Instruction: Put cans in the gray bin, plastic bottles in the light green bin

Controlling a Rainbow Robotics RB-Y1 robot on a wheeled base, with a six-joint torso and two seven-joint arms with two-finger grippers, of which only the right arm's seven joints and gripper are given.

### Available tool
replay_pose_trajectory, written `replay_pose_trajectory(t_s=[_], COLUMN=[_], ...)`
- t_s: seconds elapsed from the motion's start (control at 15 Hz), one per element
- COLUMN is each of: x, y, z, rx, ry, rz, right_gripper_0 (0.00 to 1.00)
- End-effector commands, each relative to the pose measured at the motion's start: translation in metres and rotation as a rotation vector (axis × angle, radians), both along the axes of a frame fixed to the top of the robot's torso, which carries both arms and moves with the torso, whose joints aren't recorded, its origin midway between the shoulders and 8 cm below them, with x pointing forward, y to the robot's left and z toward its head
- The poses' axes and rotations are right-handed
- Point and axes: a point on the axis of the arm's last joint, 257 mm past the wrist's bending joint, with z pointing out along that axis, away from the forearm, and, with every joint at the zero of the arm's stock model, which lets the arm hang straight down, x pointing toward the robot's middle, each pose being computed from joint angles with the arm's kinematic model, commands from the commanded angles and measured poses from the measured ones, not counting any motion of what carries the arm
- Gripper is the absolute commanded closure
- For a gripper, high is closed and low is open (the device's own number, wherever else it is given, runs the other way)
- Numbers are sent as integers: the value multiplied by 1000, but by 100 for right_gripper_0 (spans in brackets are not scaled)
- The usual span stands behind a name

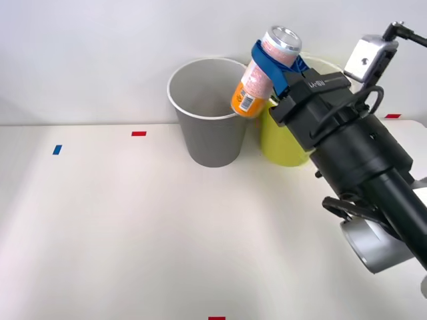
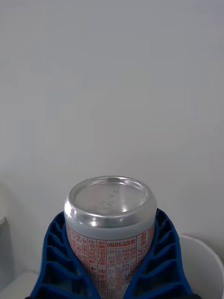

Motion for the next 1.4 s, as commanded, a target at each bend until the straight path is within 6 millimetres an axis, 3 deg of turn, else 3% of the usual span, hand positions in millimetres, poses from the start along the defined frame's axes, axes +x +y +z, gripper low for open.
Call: replay_pose_trajectory(t_s=[0.07,0.4,0.8,1.0,1.33,1.4], x=[16,84,153,168,169,170], y=[26,67,91,94,90,88], z=[7,4,-17,-32,-34,-34], rx=[-18,-62,-189,-253,-266,-265], ry=[3,20,53,64,59,60], rz=[10,-10,-87,-112,-115,-116], right_gripper_0=[100,100,100,100,100,81])
